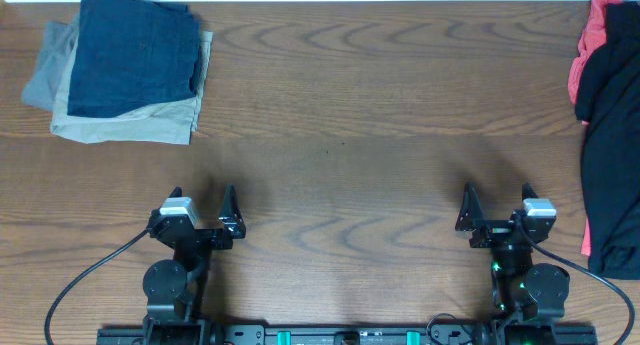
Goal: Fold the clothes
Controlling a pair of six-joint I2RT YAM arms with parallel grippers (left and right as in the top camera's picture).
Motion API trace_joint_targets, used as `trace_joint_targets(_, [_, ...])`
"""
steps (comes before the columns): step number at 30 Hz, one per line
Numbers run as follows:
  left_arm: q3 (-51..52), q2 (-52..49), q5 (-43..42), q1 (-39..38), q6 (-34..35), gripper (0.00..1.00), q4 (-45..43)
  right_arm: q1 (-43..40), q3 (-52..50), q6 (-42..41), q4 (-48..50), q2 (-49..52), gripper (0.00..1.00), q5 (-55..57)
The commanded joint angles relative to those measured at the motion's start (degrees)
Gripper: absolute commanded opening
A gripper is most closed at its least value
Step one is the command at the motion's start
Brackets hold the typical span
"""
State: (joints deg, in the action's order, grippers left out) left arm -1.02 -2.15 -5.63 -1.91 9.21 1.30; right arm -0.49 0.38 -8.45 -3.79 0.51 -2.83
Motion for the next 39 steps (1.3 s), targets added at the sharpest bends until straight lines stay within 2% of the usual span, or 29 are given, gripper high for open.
trace_joint_targets(1, [0.8,-0.2,-1.6,0.2,0.4,0.98,2.2,-0.6,-0.1,0.8,1.0,0.0,0.99,-0.2])
trace_joint_targets(4, [0.8,-0.2,-1.6,0.2,0.4,0.98,2.2,-0.6,-0.1,-3.3,4.7,0.0,0.99,-2.4])
trace_joint_targets(7, [0.8,-0.2,-1.6,0.2,0.4,0.98,2.2,-0.6,-0.1,-18.3,5.4,0.0,0.99,-13.1])
trace_joint_targets(9, [0.8,-0.2,-1.6,0.2,0.5,0.98,2.2,-0.6,-0.1,-23.9,3.2,0.0,0.99,-20.2])
trace_joint_targets(15, [0.8,-0.2,-1.6,0.2,0.4,0.98,2.2,-0.6,-0.1,-31.5,8.5,0.0,0.99,-19.7])
trace_joint_targets(23, [0.8,-0.2,-1.6,0.2,0.4,0.98,2.2,-0.6,0.2,-27.1,27.5,0.0,0.99,-18.5])
trace_joint_targets(31, [0.8,-0.2,-1.6,0.2,0.4,0.98,2.2,-0.6,7.2,-19.4,27.6,6.2,0.99,-15.6])
trace_joint_targets(35, [0.8,-0.2,-1.6,0.2,0.4,0.98,2.2,-0.6,13.6,-10.9,27.2,15.1,0.99,-15.2])
trace_joint_targets(39, [0.8,-0.2,-1.6,0.2,0.4,0.98,2.2,-0.6,22.1,-4.7,21.9,26.2,0.99,-6.4])
